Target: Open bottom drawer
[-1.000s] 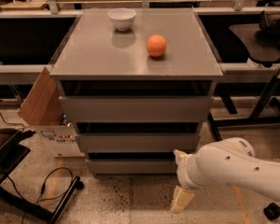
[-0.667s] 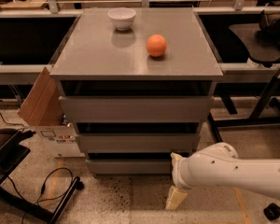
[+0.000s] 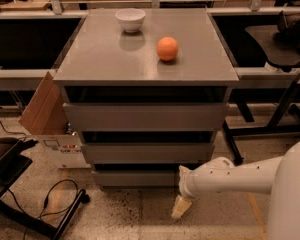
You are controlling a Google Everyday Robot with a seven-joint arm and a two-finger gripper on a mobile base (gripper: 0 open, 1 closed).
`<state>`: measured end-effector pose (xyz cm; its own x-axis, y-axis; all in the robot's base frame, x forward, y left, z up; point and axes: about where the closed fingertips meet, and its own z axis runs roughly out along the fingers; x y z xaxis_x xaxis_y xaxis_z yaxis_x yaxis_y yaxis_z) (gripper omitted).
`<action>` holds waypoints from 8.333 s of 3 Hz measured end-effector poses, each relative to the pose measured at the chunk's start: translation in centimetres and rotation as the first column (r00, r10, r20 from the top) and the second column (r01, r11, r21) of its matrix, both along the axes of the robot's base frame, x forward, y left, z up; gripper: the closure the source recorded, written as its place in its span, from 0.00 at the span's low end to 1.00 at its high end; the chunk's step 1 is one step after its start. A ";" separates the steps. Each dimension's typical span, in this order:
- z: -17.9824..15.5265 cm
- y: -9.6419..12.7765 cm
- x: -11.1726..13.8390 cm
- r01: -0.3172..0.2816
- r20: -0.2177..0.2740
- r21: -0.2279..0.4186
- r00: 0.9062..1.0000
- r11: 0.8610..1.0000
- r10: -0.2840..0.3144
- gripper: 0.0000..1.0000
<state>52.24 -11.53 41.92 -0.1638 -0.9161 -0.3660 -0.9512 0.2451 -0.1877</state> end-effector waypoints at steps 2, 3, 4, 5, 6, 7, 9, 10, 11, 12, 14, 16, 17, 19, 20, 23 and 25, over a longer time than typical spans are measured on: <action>-1.3 -0.1 0.6 0.010 -0.008 -0.026 1.000 1.000 -0.011 0.00; -4.3 -0.6 2.5 0.004 -0.004 -0.069 1.000 0.998 -0.005 0.00; -8.0 -0.7 3.8 -0.013 -0.005 -0.072 1.000 0.997 0.013 0.00; -11.9 -0.9 4.9 -0.044 -0.002 -0.060 0.999 0.997 0.044 0.00; -15.5 -1.0 6.4 -0.074 0.007 -0.065 0.997 0.995 0.075 0.00; -18.4 -1.1 8.3 -0.111 0.009 -0.120 0.994 0.987 0.113 0.00; -23.2 -1.7 12.4 -0.142 -0.021 -0.297 0.990 0.944 0.142 0.00; -24.1 -2.3 13.5 -0.099 -0.005 -0.313 0.995 0.945 0.102 0.00; -24.9 -2.7 13.9 -0.059 0.007 -0.309 0.998 0.949 0.064 0.18; -25.9 -2.7 13.5 -0.028 0.002 -0.297 1.000 0.955 0.030 0.41; -25.9 -2.3 12.7 -0.020 -0.012 -0.284 1.000 0.959 0.017 0.95; -25.3 -2.3 12.7 -0.019 -0.012 -0.284 1.000 0.959 0.017 1.00; -25.2 -2.3 12.7 -0.019 -0.012 -0.284 1.000 0.959 0.017 1.00; -24.9 -2.3 12.7 -0.019 -0.012 -0.284 1.000 0.959 0.017 0.82; -24.7 -2.3 12.7 -0.019 -0.012 -0.284 1.000 0.959 0.017 0.59; -24.6 -2.3 12.6 -0.020 -0.013 -0.284 1.000 0.959 0.017 0.00; -24.7 -2.3 12.5 -0.021 -0.016 -0.284 1.000 0.959 0.017 0.17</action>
Offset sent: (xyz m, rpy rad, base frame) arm 0.0123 0.0046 -0.0419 -0.0804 0.0156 -0.0366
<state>64.75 -13.78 17.17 -0.1481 -0.9850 -0.0881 -0.9580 0.1650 -0.2347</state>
